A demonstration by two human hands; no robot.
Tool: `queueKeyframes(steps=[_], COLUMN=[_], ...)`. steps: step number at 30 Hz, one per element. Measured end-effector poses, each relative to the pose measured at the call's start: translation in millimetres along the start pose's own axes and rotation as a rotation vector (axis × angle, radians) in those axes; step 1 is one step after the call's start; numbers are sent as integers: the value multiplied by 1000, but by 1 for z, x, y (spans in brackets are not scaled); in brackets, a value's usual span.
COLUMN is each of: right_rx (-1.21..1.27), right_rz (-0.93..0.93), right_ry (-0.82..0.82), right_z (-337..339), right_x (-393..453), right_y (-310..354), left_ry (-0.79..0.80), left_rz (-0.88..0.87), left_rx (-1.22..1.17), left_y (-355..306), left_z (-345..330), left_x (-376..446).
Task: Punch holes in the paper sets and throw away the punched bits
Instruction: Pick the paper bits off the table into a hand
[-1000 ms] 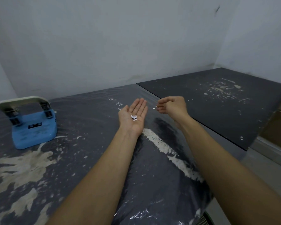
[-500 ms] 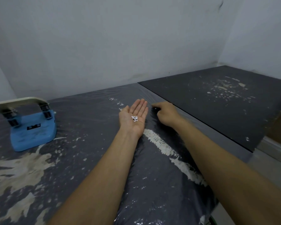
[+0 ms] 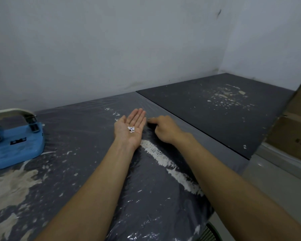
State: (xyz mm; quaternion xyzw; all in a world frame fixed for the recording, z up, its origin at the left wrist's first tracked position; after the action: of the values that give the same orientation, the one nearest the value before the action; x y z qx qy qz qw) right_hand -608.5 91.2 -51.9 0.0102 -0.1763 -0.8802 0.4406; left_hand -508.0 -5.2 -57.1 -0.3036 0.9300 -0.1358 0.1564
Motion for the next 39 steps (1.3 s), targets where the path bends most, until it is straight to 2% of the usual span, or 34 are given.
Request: queueKeyframes(steps=[5, 9, 14, 16, 19, 23, 31, 34, 39], right_rx=[-58, 67, 95, 159, 271, 265, 329, 298, -7], right_rz=[71, 30, -8, -7, -111, -211, -106, -221, -270], right_ry=[-36, -106, -39, -62, -131, -95, -68, -95, 66], right_z=[3, 7, 4, 3, 7, 9, 9, 17, -3], right_x=[-22, -31, -44, -48, -51, -56, -65, -80, -105], right_y=[-4, -10, -11, -12, -24, -38, -17, -32, -28], left_ry=[6, 21, 25, 27, 31, 13, -18, -12, -8], left_rz=[-1, -4, -11, -17, -22, -15, -31, -26, -23], left_rx=[9, 21, 44, 55, 74, 124, 167, 161, 156], left_y=[2, 3, 2, 1, -1, -1, -9, -5, 6], left_z=[-2, -5, -8, -10, -12, -11, -6, 4, 8], left_x=[-3, -6, -12, -13, -16, -19, -28, -35, -42])
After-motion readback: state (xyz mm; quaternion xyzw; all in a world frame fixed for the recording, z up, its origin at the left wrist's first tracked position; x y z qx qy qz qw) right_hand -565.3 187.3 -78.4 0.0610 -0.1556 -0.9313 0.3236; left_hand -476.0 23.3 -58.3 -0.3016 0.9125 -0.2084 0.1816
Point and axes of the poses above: each hand's wrist, its own x-axis towards the middle knuckle, its own z-axis out of the back of the hand, y = z × x, the point moved 1 cm from there along x, towards the middle knuckle, and after that the axes turned 4 degrees about -z, right-handed, at the moved point
